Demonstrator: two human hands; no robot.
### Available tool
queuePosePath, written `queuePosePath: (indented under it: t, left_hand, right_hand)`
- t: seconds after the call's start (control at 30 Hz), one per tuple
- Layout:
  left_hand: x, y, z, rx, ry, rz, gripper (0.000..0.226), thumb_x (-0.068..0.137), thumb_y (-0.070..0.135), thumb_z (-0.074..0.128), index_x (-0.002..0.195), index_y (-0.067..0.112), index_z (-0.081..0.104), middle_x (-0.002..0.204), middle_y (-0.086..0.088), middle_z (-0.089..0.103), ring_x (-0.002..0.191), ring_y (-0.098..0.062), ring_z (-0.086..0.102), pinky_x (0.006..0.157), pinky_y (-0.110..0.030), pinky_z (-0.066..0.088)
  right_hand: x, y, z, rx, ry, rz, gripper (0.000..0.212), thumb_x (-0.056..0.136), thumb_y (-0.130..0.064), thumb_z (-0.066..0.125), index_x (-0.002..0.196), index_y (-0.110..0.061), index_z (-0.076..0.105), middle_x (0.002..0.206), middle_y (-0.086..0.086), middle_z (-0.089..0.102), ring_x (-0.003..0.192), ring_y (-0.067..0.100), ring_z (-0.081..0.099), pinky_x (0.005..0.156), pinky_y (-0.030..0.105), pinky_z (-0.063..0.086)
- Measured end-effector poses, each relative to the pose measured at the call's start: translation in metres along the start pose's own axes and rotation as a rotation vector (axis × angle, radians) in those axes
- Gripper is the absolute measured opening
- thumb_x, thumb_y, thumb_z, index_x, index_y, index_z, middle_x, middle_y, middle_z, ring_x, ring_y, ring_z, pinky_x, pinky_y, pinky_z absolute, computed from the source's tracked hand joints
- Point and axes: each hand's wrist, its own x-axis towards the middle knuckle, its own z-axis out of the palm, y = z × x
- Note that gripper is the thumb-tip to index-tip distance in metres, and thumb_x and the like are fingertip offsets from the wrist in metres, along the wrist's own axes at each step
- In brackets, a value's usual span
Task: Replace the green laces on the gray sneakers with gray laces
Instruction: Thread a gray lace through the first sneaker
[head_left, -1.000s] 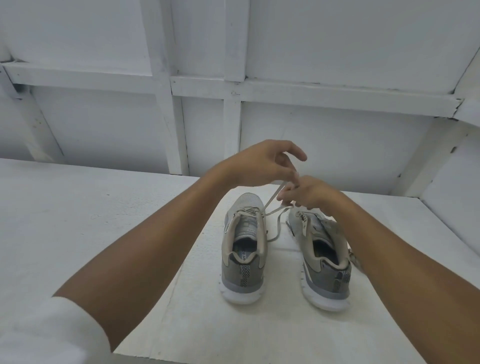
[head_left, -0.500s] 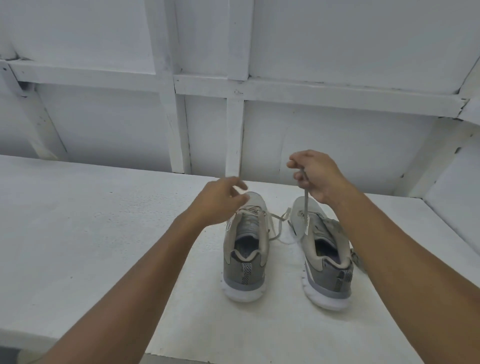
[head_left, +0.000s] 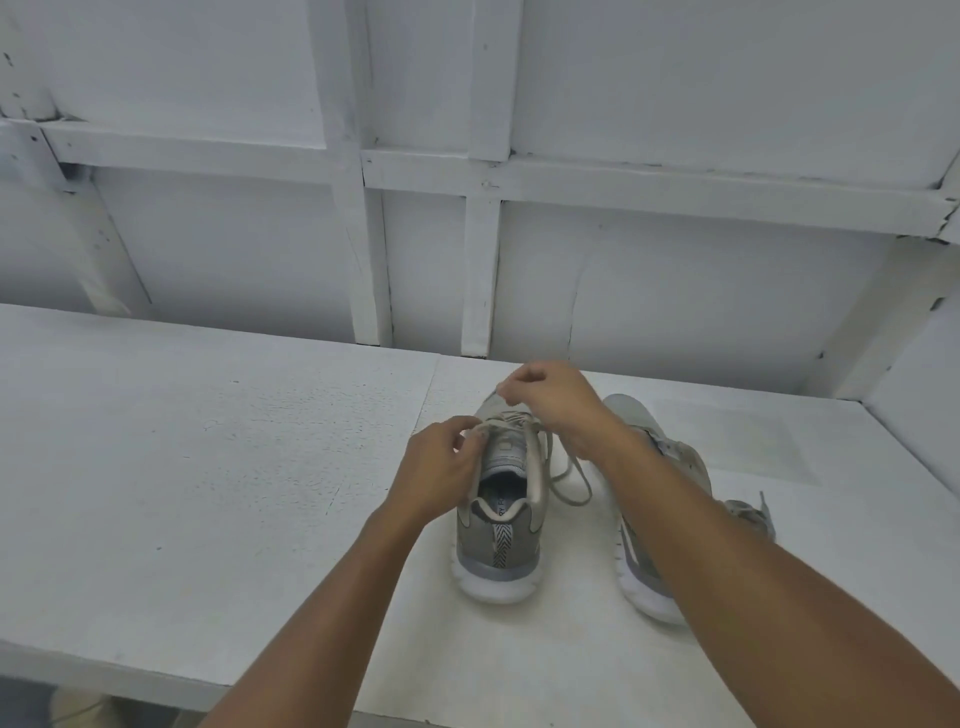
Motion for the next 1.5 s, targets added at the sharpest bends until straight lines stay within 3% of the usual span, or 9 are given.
queuePosePath:
  t: [0.07,0.2,0.37,0.47,0.63,0.87,1.07,1.27,1.5]
  left_hand:
    - [-0.001,-0.002,0.005,-0.064,0.016,-0.034,0.032,0.101,0.033,0.042,0.120,0.019,0.063,0.099,0.005,0.062,0.092,-0.013,0.056,0.078,-0.025,0.041]
    - [-0.002,-0.005,0.012,-0.228,0.034,-0.147,0.032,0.101,0.025,0.035,0.113,0.015,0.063,0.105,-0.001,0.065,0.094,-0.017,0.058,0.078,-0.031,0.046]
    - [-0.001,-0.013,0.015,-0.408,0.006,-0.270,0.038,0.096,0.027,0.031,0.097,0.009,0.064,0.095,-0.007,0.067,0.092,-0.020,0.062,0.083,-0.040,0.050]
    - [0.005,-0.030,0.022,-0.465,-0.009,-0.303,0.049,0.085,0.038,0.031,0.097,-0.001,0.058,0.099,-0.021,0.066,0.084,-0.024,0.062,0.077,-0.043,0.050]
    - [0.006,-0.031,0.024,-0.497,-0.011,-0.298,0.048,0.085,0.035,0.032,0.097,-0.003,0.059,0.098,-0.021,0.067,0.083,-0.023,0.062,0.076,-0.044,0.049]
    - [0.005,-0.029,0.022,-0.513,-0.010,-0.316,0.040,0.097,0.023,0.031,0.095,0.002,0.065,0.094,-0.015,0.070,0.095,-0.033,0.066,0.080,-0.043,0.053]
    - [0.006,-0.033,0.022,-0.498,-0.009,-0.323,0.040,0.095,0.024,0.031,0.094,0.011,0.069,0.094,-0.010,0.072,0.095,-0.029,0.067,0.086,-0.050,0.053]
    - [0.008,-0.034,0.022,-0.476,0.007,-0.331,0.039,0.099,0.019,0.031,0.098,0.010,0.069,0.097,-0.012,0.071,0.092,-0.023,0.067,0.081,-0.043,0.053]
    - [0.007,-0.033,0.023,-0.480,0.008,-0.326,0.039,0.099,0.020,0.031,0.101,0.011,0.069,0.098,-0.010,0.071,0.096,-0.024,0.066,0.087,-0.047,0.052]
  right_hand:
    - [-0.001,0.003,0.009,-0.025,0.023,-0.001,0.008,0.086,-0.016,0.058,0.082,-0.014,0.064,0.078,-0.006,0.066,0.074,0.013,0.057,0.063,0.024,0.043]
    - [-0.003,0.004,0.017,-0.068,0.005,0.010,0.013,0.092,-0.017,0.041,0.093,-0.014,0.054,0.088,-0.004,0.070,0.077,0.004,0.058,0.062,0.024,0.040]
    - [0.000,0.008,0.018,-0.124,-0.025,-0.050,0.029,0.092,-0.013,0.040,0.100,-0.023,0.066,0.083,-0.007,0.071,0.078,0.006,0.061,0.063,0.020,0.043]
    - [0.001,0.010,0.019,-0.163,-0.046,-0.070,0.024,0.090,-0.016,0.049,0.088,-0.023,0.071,0.084,-0.010,0.072,0.076,-0.003,0.058,0.061,0.013,0.038]
    - [0.003,0.015,0.021,-0.270,-0.060,-0.108,0.014,0.086,-0.013,0.060,0.083,-0.021,0.072,0.086,-0.008,0.070,0.079,0.002,0.058,0.057,0.008,0.035]
    - [0.003,0.019,0.032,-0.503,-0.023,-0.171,0.015,0.087,-0.020,0.058,0.078,-0.028,0.067,0.099,-0.006,0.066,0.093,0.017,0.060,0.081,0.035,0.051]
    - [-0.002,0.020,0.036,-0.643,0.027,-0.189,0.017,0.093,-0.026,0.055,0.097,-0.025,0.071,0.104,-0.002,0.069,0.097,0.020,0.057,0.071,0.026,0.036]
    - [-0.003,0.020,0.039,-0.672,0.061,-0.202,0.019,0.094,-0.028,0.053,0.100,-0.027,0.072,0.105,-0.003,0.070,0.097,0.019,0.058,0.070,0.026,0.035]
    - [-0.007,0.021,0.043,-0.701,0.093,-0.216,0.022,0.095,-0.026,0.051,0.102,-0.024,0.072,0.103,-0.001,0.070,0.094,0.021,0.059,0.067,0.026,0.036]
